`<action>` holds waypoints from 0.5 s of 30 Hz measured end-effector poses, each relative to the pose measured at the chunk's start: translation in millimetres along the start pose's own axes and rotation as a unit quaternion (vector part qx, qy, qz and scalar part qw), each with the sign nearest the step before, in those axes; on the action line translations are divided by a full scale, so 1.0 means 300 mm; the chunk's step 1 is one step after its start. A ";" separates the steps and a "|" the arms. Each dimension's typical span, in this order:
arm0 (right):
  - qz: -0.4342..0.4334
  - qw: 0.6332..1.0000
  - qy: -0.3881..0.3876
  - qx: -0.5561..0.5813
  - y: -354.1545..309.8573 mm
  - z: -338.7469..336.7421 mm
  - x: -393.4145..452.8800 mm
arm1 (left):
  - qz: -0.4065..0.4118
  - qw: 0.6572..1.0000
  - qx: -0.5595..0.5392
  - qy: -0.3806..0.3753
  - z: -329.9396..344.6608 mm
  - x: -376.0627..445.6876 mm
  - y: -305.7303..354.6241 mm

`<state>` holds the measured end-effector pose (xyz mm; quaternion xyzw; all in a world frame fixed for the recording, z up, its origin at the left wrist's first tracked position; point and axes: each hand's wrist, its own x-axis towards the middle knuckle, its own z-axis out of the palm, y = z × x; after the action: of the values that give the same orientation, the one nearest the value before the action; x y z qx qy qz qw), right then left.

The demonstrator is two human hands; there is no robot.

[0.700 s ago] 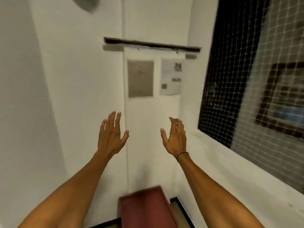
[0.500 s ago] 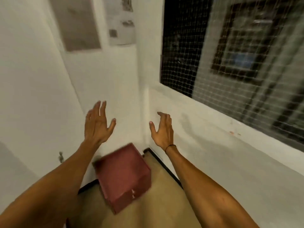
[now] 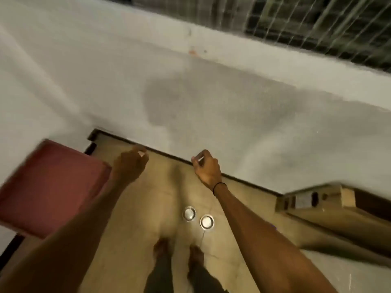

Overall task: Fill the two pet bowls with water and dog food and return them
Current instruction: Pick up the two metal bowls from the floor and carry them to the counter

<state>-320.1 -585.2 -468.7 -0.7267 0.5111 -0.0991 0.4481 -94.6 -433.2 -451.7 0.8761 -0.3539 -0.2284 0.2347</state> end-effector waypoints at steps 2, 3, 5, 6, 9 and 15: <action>0.121 0.991 -0.009 0.055 0.401 0.168 0.067 | -0.030 0.993 -0.047 -0.108 0.356 0.088 -0.196; 0.173 0.982 -0.005 0.080 0.614 0.269 0.090 | -0.042 0.988 -0.056 -0.141 0.533 0.105 -0.279; 0.268 0.958 -0.009 0.101 0.977 0.455 0.080 | -0.082 0.979 -0.060 -0.175 0.839 0.096 -0.395; 0.297 0.948 -0.018 0.111 1.144 0.549 0.073 | -0.099 0.974 -0.070 -0.193 1.010 0.092 -0.463; 0.351 0.929 -0.025 0.111 1.537 0.797 0.081 | -0.123 0.956 -0.071 -0.259 1.453 0.071 -0.707; 0.380 0.920 0.020 0.091 2.055 1.151 0.197 | -0.132 0.949 -0.050 -0.280 2.035 0.134 -1.096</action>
<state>-488.4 -491.3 -1151.0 -0.4316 0.7466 0.0183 0.5059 -245.9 -404.5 -1129.0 0.8029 -0.2742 -0.5112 0.1374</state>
